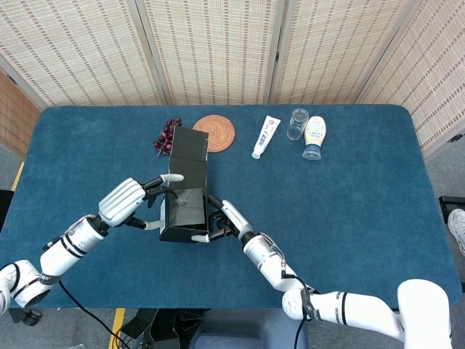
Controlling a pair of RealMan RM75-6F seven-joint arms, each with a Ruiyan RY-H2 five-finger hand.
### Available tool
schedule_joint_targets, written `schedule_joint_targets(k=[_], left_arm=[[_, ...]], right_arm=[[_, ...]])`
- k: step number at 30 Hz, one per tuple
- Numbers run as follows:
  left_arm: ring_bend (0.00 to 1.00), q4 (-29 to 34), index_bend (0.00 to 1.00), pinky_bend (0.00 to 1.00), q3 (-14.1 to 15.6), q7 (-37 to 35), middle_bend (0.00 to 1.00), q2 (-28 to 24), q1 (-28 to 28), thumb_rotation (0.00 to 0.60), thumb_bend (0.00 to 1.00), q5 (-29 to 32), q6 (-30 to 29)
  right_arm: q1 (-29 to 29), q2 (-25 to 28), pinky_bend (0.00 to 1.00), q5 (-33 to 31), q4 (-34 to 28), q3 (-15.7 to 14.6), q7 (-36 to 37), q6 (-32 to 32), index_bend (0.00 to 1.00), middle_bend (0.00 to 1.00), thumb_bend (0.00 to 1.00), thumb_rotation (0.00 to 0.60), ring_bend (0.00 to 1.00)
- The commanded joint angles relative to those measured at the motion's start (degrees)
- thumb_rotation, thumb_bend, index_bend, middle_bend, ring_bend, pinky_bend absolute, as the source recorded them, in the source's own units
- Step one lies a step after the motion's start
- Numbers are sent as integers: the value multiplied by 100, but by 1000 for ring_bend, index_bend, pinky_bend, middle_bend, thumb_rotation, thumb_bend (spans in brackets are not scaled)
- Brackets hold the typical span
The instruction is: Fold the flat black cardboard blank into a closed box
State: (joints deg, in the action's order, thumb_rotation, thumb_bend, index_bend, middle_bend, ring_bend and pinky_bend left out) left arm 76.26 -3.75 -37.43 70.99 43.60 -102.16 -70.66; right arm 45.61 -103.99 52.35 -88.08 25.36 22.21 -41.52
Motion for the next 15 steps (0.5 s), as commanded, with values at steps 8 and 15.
schedule_joint_targets(k=[8,15], left_arm=[[638,370,331,905,235,315,172,-431,293,600,139,-172,414],[630,631,330,903,354,370,172,-726,486,600,257,-224,683]], right_arm=[[102,-19,980,-34,28,17,-62,-9,295,425,263,600,694],[173,-49,980,-70,88,0,-91,16,295,425,264,600,694]])
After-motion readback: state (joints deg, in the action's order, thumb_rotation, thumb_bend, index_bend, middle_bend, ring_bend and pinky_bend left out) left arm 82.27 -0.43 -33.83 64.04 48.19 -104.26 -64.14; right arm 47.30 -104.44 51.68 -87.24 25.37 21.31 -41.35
